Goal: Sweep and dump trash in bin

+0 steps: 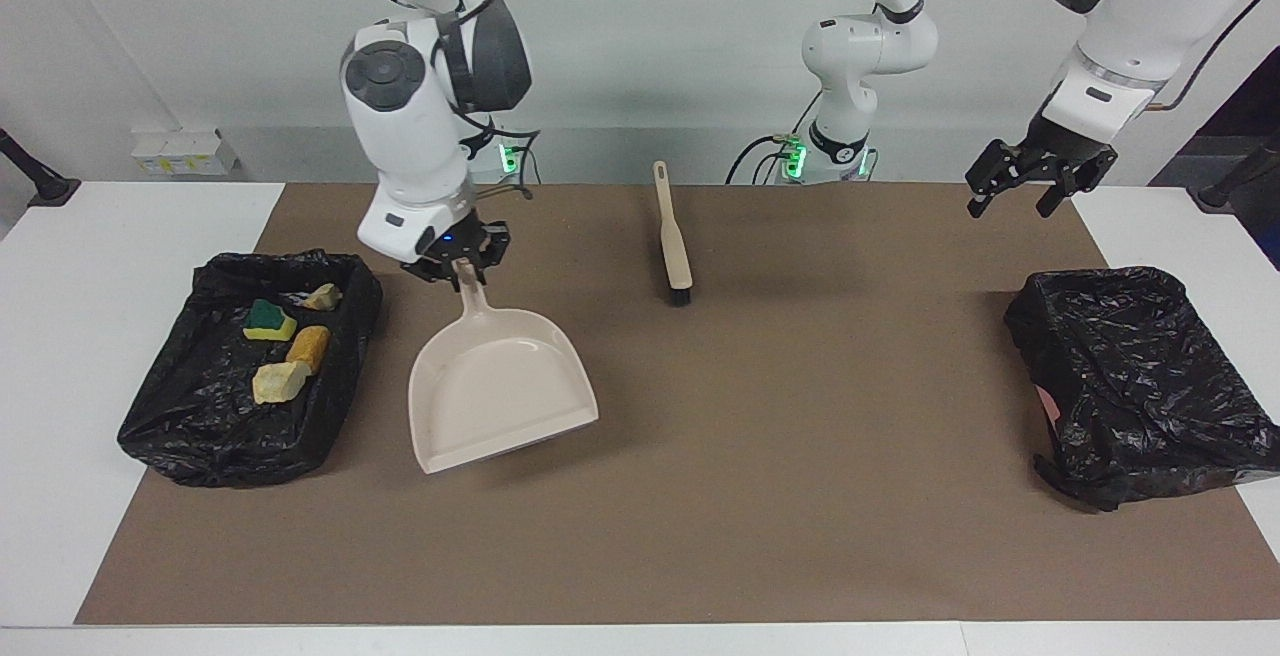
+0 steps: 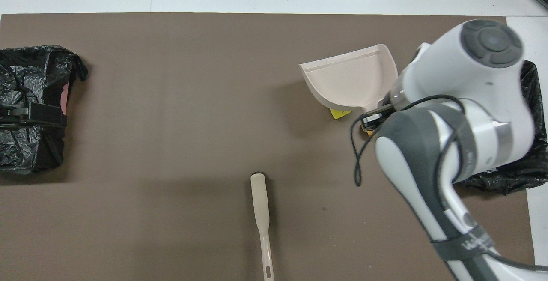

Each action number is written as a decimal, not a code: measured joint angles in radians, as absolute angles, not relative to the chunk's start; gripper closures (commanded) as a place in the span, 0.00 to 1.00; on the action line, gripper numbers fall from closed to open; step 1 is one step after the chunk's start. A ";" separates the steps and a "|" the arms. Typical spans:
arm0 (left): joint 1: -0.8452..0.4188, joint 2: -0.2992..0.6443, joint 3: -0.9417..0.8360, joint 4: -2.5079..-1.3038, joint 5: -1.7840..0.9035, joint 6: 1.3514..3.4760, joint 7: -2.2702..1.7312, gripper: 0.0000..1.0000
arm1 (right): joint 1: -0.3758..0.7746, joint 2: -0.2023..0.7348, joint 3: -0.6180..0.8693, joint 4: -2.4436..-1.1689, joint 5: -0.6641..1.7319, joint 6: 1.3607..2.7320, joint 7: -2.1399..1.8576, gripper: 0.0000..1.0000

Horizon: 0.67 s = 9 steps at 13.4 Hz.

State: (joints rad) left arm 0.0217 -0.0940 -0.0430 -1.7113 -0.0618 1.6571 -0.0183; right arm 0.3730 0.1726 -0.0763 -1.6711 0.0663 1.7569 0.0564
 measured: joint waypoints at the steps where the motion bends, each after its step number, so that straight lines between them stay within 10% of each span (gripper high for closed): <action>1: 0.022 -0.094 -0.042 -1.713 -0.062 1.653 -0.018 0.00 | 0.418 0.193 -0.076 -1.665 0.083 1.788 0.144 1.00; 9: 0.022 -0.094 -0.041 -1.727 -0.062 1.653 -0.019 0.00 | 0.638 0.555 -0.082 -1.450 0.082 1.980 0.525 1.00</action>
